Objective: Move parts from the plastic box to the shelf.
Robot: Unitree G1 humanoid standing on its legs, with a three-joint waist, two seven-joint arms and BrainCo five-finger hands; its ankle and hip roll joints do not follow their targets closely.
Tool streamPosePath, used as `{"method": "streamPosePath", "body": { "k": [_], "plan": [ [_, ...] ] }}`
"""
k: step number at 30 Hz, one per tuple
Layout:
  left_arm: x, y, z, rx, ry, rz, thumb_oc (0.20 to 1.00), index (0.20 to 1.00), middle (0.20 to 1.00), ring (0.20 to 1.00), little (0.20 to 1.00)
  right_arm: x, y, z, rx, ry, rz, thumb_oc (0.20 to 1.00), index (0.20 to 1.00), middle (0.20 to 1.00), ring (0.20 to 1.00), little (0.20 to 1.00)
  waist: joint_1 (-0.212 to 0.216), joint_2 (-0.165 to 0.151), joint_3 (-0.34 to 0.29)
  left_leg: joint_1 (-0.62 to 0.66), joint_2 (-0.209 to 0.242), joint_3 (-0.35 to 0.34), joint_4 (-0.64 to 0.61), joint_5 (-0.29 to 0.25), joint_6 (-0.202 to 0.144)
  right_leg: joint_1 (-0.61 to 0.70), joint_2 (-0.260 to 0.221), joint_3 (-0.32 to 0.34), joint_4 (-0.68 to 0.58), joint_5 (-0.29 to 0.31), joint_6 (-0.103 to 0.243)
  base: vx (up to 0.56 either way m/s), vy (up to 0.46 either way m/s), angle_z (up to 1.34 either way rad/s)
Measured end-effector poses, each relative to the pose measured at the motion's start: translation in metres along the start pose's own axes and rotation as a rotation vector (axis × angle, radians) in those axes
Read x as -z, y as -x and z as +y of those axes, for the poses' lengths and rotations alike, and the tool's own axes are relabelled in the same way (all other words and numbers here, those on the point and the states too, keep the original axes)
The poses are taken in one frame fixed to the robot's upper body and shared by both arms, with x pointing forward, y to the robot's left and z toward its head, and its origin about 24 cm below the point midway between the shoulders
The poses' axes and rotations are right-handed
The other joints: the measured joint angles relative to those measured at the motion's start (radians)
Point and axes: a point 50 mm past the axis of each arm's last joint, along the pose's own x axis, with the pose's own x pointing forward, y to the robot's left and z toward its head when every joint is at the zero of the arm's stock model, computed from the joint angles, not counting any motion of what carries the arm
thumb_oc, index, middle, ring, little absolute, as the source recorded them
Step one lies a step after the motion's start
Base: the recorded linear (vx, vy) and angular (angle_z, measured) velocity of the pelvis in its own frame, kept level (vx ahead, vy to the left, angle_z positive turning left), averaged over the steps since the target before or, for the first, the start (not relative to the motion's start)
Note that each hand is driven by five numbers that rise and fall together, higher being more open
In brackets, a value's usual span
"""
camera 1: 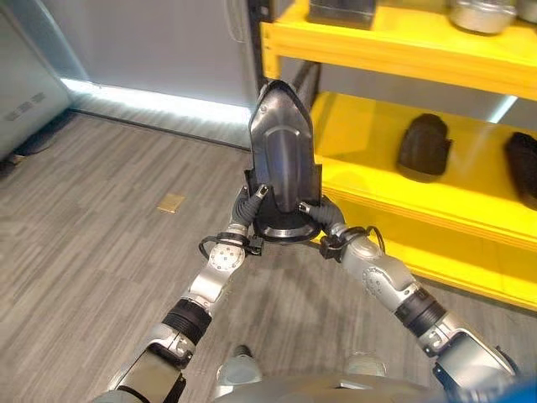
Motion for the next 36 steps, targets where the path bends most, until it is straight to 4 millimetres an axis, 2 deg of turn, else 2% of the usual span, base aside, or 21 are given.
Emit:
{"method": "streamPosePath", "body": {
  "k": [2, 3, 5, 6, 7, 8, 10, 12, 13, 14, 16, 19, 20, 27, 31, 36],
  "plan": [
    [0.0, 0.001, 0.003, 0.002, -0.012, 0.005, 0.2, 0.2, 0.2, 0.2, 0.2, 0.001, 0.0, 0.002, 0.002, -0.005, 0.0, 0.2, 0.2, 0.2, 0.2, 0.2, 0.016, 0.002, -0.001, 0.032, -0.01, 0.021, -0.028, 0.0, 0.007, -0.017, -0.01, -0.008, 0.01, 0.06, 0.004, 0.05, 0.292, -0.36],
    [-0.004, 0.002, 0.009, 0.005, -0.033, -0.003, 0.2, 0.2, 0.2, 0.2, 0.2, 0.002, -0.002, 0.009, -0.005, -0.017, 0.001, 0.2, 0.2, 0.2, 0.2, 0.2, 0.052, 0.001, -0.002, 0.069, -0.003, 0.069, -0.054, -0.004, 0.013, -0.023, -0.013, -0.068, -0.014, 0.132, -0.011, 0.04, 0.345, -0.86],
    [-0.007, 0.001, 0.014, -0.001, -0.041, -0.008, 0.2, 0.2, 0.2, 0.2, 0.2, 0.0, -0.003, 0.015, -0.007, -0.023, -0.005, 0.2, 0.2, 0.2, 0.2, 0.2, 0.074, 0.0, -0.002, 0.085, -0.016, 0.112, -0.071, -0.01, 0.022, -0.039, -0.025, -0.135, -0.03, 0.183, -0.012, 0.01, 0.276, -0.97],
    [-0.01, 0.001, 0.018, -0.008, -0.046, -0.009, 0.2, 0.2, 0.2, 0.2, 0.2, -0.002, -0.006, 0.021, -0.003, -0.021, -0.01, 0.2, 0.2, 0.2, 0.2, 0.2, 0.096, 0.01, -0.002, 0.088, -0.018, 0.176, -0.086, -0.017, 0.035, -0.082, -0.04, -0.219, -0.025, 0.23, -0.039, 0.01, 0.153, -1.07],
    [-0.011, 0.001, 0.018, -0.002, -0.045, -0.006, 0.2, 0.2, 0.2, 0.2, 0.2, -0.002, -0.006, 0.023, 0.001, -0.023, -0.008, 0.2, 0.2, 0.2, 0.2, 0.2, 0.099, 0.015, -0.001, 0.086, -0.019, 0.191, -0.086, -0.021, 0.042, -0.094, -0.044, -0.245, -0.023, 0.239, -0.043, 0.02, 0.103, -0.91],
    [-0.009, 0.001, 0.017, 0.01, -0.043, 0.007, 0.2, 0.2, 0.2, 0.2, 0.2, 0.0, -0.006, 0.023, 0.008, -0.023, -0.001, 0.2, 0.2, 0.2, 0.2, 0.2, 0.087, 0.015, -0.001, 0.082, -0.021, 0.193, -0.086, -0.025, 0.049, -0.103, -0.029, -0.268, -0.016, 0.213, -0.03, 0.03, 0.073, -0.29],
    [-0.004, 0.004, 0.017, 0.012, -0.045, 0.027, 0.2, 0.2, 0.2, 0.2, 0.2, 0.005, -0.003, 0.019, 0.019, -0.025, 0.013, 0.2, 0.2, 0.2, 0.2, 0.2, 0.074, 0.016, -0.002, 0.091, -0.013, 0.21, -0.108, -0.016, 0.055, -0.107, 0.054, -0.259, 0.017, 0.119, -0.026, 0.04, 0.032, -0.09],
    [0.007, 0.013, 0.016, 0.006, -0.033, 0.063, 0.2, 0.2, 0.2, 0.2, 0.2, 0.014, 0.001, 0.016, 0.025, -0.019, 0.043, 0.2, 0.2, 0.2, 0.2, 0.2, 0.076, 0.003, -0.015, 0.104, -0.021, 0.241, -0.114, -0.016, 0.048, -0.1, 0.12, -0.261, -0.036, 0.054, -0.06, 0.08, -0.024, -0.42],
    [0.011, 0.016, 0.014, 0.008, -0.028, 0.077, 0.2, 0.2, 0.2, 0.2, 0.2, 0.018, 0.003, 0.015, 0.025, -0.02, 0.056, 0.2, 0.2, 0.2, 0.2, 0.2, 0.074, -0.005, -0.022, 0.104, -0.031, 0.249, -0.114, -0.018, 0.044, -0.093, 0.13, -0.257, -0.073, 0.047, -0.07, 0.08, -0.048, -0.51],
    [0.014, 0.019, 0.011, 0.01, -0.022, 0.088, 0.2, 0.2, 0.2, 0.2, 0.2, 0.022, 0.005, 0.013, 0.027, -0.023, 0.065, 0.2, 0.2, 0.2, 0.2, 0.2, 0.068, 0.0, -0.023, 0.1, -0.035, 0.251, -0.114, -0.017, 0.042, -0.078, 0.149, -0.229, -0.133, 0.056, -0.088, 0.05, -0.044, -0.38],
    [0.016, 0.019, 0.006, 0.015, -0.025, 0.094, 0.2, 0.2, 0.2, 0.2, 0.2, 0.023, 0.008, 0.007, 0.028, -0.006, 0.07, 0.2, 0.2, 0.2, 0.2, 0.2, 0.037, 0.012, -0.025, 0.087, -0.032, 0.249, -0.113, -0.013, 0.04, -0.068, 0.179, -0.218, -0.184, 0.086, -0.097, 0.05, -0.078, -0.17],
    [0.012, 0.016, -0.003, 0.027, -0.009, 0.082, 0.2, 0.2, 0.2, 0.2, 0.2, 0.019, 0.012, -0.001, 0.025, -0.004, 0.052, 0.2, 0.2, 0.2, 0.2, 0.2, -0.019, 0.011, -0.028, 0.083, -0.016, 0.25, -0.099, -0.013, 0.039, -0.051, 0.211, -0.191, -0.241, 0.105, -0.104, 0.09, -0.154, -0.09],
    [0.012, 0.016, -0.004, 0.031, -0.011, 0.082, 0.2, 0.2, 0.2, 0.2, 0.2, 0.018, 0.012, -0.003, 0.025, -0.002, 0.05, 0.2, 0.2, 0.2, 0.2, 0.2, -0.024, 0.012, -0.029, 0.084, -0.012, 0.253, -0.099, -0.013, 0.039, -0.049, 0.218, -0.186, -0.254, 0.11, -0.105, 0.09, -0.132, -0.28],
    [0.012, 0.015, -0.007, 0.037, -0.007, 0.083, 0.2, 0.2, 0.2, 0.2, 0.2, 0.016, 0.014, -0.006, 0.024, 0.011, 0.05, 0.2, 0.2, 0.2, 0.2, 0.2, -0.035, 0.018, -0.031, 0.105, 0.013, 0.272, -0.098, -0.011, 0.034, -0.02, 0.254, -0.151, -0.325, 0.134, -0.119, 0.09, -0.118, -0.19],
    [0.012, 0.015, -0.007, 0.037, -0.007, 0.084, 0.2, 0.2, 0.2, 0.2, 0.2, 0.016, 0.014, -0.006, 0.023, 0.011, 0.051, 0.2, 0.2, 0.2, 0.2, 0.2, -0.033, 0.02, -0.031, 0.11, 0.02, 0.272, -0.09, -0.011, 0.034, -0.011, 0.262, -0.148, -0.33, 0.131, -0.123, 0.09, -0.13, -0.05],
    [0.01, 0.014, -0.006, 0.033, -0.009, 0.083, 0.2, 0.2, 0.2, 0.2, 0.2, 0.013, 0.012, -0.007, 0.015, 0.015, 0.053, 0.2, 0.2, 0.2, 0.2, 0.2, -0.024, 0.022, -0.032, 0.09, 0.043, 0.267, -0.021, -0.023, 0.028, -0.009, 0.267, -0.147, -0.322, 0.106, -0.128, 0.09, -0.154, -0.04]
  ]
}}
